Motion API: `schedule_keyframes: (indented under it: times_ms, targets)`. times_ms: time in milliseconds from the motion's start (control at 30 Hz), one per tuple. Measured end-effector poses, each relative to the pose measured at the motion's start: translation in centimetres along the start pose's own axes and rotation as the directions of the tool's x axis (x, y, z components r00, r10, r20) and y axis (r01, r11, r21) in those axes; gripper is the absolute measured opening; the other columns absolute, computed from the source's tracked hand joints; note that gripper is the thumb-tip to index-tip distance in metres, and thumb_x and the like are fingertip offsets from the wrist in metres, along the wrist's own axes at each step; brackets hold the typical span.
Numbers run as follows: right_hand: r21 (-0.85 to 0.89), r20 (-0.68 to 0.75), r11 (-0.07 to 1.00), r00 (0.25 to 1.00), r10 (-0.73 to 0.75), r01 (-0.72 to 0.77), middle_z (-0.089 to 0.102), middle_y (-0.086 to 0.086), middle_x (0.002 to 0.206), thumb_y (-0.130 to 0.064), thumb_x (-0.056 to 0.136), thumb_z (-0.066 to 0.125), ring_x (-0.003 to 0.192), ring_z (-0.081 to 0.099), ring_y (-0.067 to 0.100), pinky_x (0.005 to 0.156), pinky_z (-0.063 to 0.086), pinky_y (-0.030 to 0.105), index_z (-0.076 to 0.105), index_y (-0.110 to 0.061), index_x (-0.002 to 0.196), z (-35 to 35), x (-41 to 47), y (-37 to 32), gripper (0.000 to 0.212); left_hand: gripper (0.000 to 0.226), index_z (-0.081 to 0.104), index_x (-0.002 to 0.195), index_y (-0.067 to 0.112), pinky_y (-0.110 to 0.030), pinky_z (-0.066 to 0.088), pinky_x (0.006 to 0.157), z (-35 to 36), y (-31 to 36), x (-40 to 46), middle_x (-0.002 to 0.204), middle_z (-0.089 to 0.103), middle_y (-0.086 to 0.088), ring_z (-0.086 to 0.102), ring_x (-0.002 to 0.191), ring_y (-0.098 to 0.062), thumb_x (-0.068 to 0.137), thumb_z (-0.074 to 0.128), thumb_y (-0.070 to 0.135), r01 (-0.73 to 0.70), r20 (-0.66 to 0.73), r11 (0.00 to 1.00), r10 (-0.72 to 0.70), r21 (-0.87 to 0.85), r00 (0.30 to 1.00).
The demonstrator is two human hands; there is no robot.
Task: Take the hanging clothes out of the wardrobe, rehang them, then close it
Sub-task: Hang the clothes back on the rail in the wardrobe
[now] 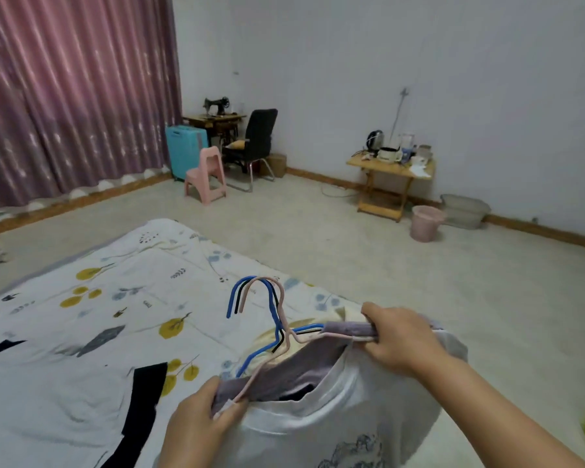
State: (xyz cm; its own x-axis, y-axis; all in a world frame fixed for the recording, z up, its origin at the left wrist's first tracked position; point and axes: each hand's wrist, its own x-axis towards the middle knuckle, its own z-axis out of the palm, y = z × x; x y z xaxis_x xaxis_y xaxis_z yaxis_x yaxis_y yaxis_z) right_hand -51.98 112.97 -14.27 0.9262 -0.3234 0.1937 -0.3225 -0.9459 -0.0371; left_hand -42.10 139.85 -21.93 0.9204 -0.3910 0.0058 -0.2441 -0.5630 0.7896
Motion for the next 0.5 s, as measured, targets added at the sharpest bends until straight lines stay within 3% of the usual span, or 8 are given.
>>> schedule_keyframes:
  times_ms: [133,233,333,433,500]
  targets:
    - [0.017,-0.039,0.993,0.992,0.118,-0.117,0.065,0.008,0.105,-0.039,0.084,0.053,0.099,0.057,0.032,0.066,0.028,0.032,0.033,-0.024,0.085,-3.4,-4.4,2.8,0.024,0.064,0.054,0.072,0.013,-0.024,0.032,0.054,0.7,3.4,-0.8,0.059,0.053,-0.001,0.05,0.062,-0.014,0.043,0.038,0.067,-0.174,0.017,0.984,0.173,0.024,0.985]
    - [0.015,-0.072,0.977,0.975,0.211,-0.211,0.065,0.01,0.102,-0.043,0.08,0.051,0.096,0.057,0.033,0.064,0.027,0.032,0.034,-0.022,0.083,-6.0,-7.8,4.9,0.027,0.042,0.05,0.062,0.023,-0.026,0.031,0.051,1.5,6.5,-1.2,0.053,0.053,0.003,0.047,0.055,-0.01,0.05,0.048,0.063,-0.286,0.037,0.958,0.286,-0.002,0.957]
    - [0.014,-0.129,0.951,0.943,0.307,-0.308,0.065,0.01,0.1,-0.04,0.082,0.053,0.096,0.057,0.033,0.063,0.026,0.032,0.033,-0.022,0.079,-8.4,-11.3,6.7,0.027,0.016,0.049,0.074,0.042,-0.023,0.029,0.05,2.1,10.2,-1.9,0.06,0.057,0.022,0.046,0.054,-0.007,0.06,0.054,0.05,-0.398,0.085,0.917,0.396,0.015,0.914]
    - [0.042,-0.184,0.92,0.902,0.39,-0.389,0.065,0.01,0.099,-0.034,0.082,0.056,0.095,0.057,0.033,0.063,0.027,0.031,0.033,-0.023,0.076,-10.6,-14.9,8.4,0.026,0.033,0.05,0.067,0.02,-0.026,0.032,0.053,2.8,13.8,-2.5,0.053,0.053,0.004,0.05,0.059,-0.016,0.058,0.053,0.052,-0.498,0.09,0.867,0.494,0.022,0.865]
    - [0.062,-0.216,0.902,0.877,0.429,-0.426,0.065,0.01,0.095,-0.036,0.081,0.056,0.093,0.058,0.034,0.061,0.029,0.032,0.035,-0.022,0.076,-12.1,-17.5,9.6,0.026,0.04,0.048,0.063,0.02,-0.027,0.032,0.052,3.5,16.2,-3.2,0.052,0.05,0.002,0.049,0.059,-0.017,0.055,0.049,0.06,-0.573,0.089,0.819,0.569,0.027,0.818]
